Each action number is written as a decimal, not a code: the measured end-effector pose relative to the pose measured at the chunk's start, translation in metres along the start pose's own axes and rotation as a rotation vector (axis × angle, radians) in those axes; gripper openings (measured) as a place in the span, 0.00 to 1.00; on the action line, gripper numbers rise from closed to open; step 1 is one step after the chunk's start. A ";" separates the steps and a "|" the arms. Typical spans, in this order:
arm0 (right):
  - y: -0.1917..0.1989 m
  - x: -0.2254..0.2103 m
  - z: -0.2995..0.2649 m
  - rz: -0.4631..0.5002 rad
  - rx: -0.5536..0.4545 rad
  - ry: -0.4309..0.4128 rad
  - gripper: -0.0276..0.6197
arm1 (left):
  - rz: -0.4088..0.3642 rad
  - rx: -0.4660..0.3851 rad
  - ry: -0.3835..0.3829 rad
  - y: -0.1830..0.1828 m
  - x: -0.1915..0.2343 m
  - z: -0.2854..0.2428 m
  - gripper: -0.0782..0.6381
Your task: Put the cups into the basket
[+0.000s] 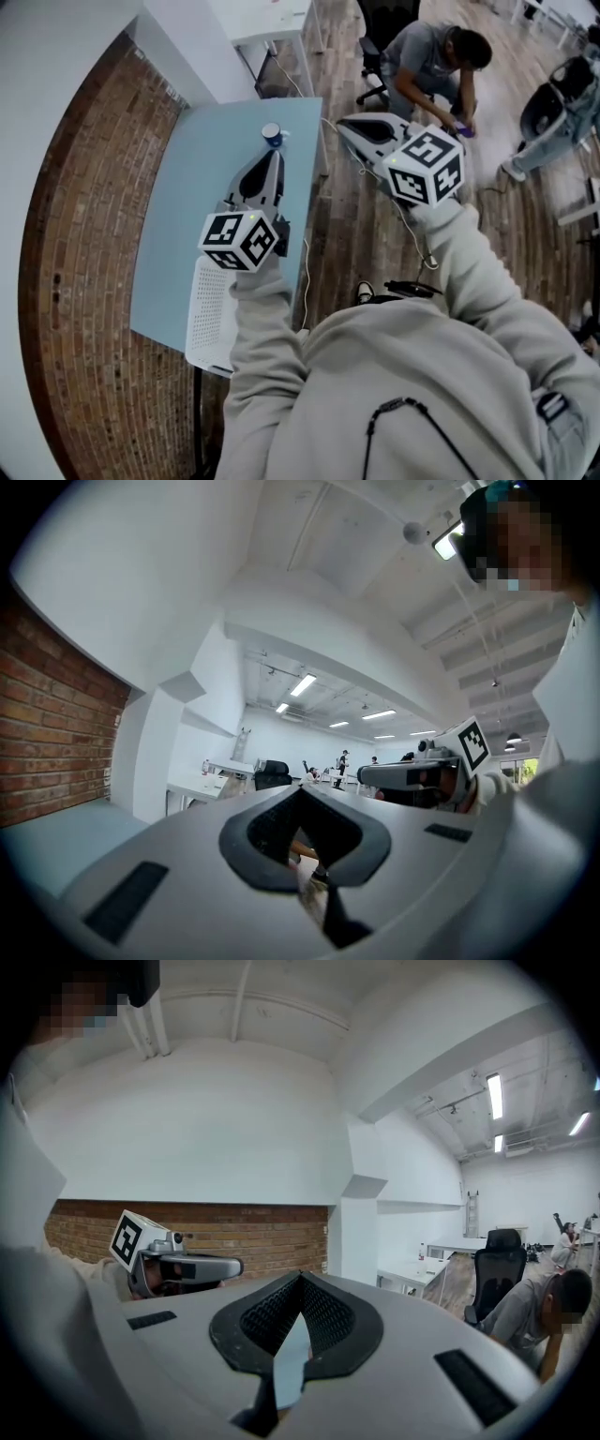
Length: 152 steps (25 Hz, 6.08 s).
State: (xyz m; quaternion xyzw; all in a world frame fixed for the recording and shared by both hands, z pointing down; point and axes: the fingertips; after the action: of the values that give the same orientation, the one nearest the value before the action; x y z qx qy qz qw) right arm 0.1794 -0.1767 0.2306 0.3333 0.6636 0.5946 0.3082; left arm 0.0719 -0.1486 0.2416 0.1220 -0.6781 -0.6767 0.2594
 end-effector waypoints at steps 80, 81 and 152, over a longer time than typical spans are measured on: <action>0.092 -0.187 -0.424 -0.044 0.277 -0.305 0.06 | 0.148 0.114 -0.304 0.069 0.373 -0.222 0.10; 0.097 -0.188 -0.425 -0.048 0.285 -0.306 0.06 | 0.157 0.120 -0.306 0.074 0.374 -0.224 0.10; 0.430 -0.189 -0.462 -0.147 0.985 -0.367 0.37 | 0.571 0.355 -0.428 0.328 0.428 -0.236 0.10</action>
State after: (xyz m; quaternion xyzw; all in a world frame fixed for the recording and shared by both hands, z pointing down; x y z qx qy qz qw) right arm -0.0483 -0.5691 0.7084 0.4897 0.8211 0.1210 0.2671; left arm -0.1031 -0.5534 0.6314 -0.1720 -0.8301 -0.4597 0.2648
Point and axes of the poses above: the fingertips, and each gripper's own axes: z backward along the fingers, x to its left, y out of its underside, and after that the axes turned 2 degrees about -x, right-handed
